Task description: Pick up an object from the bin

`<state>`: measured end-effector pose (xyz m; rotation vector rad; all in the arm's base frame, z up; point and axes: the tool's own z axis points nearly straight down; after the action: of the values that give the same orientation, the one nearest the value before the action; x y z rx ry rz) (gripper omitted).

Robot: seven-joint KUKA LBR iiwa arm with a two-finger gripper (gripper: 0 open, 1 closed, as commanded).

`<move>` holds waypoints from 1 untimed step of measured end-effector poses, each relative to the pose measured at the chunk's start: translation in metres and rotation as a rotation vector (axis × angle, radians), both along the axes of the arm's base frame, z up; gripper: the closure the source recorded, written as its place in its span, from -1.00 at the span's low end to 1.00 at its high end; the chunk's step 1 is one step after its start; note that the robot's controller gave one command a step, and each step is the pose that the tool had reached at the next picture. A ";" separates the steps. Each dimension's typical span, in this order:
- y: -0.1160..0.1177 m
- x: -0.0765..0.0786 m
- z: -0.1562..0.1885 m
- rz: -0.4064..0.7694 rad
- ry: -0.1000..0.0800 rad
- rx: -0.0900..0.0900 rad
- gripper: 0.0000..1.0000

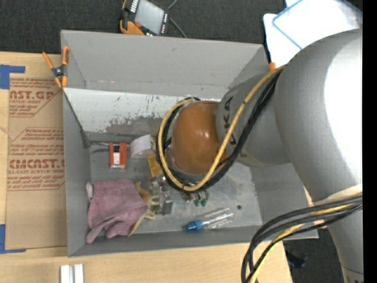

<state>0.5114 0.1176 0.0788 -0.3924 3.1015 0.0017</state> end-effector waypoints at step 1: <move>-0.005 -0.010 0.098 -0.141 -0.005 0.003 1.00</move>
Offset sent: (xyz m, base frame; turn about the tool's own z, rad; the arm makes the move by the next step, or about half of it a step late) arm -0.0083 -0.0159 0.1152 -0.0184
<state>0.5009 0.1131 0.1769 -0.1731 3.1159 0.0036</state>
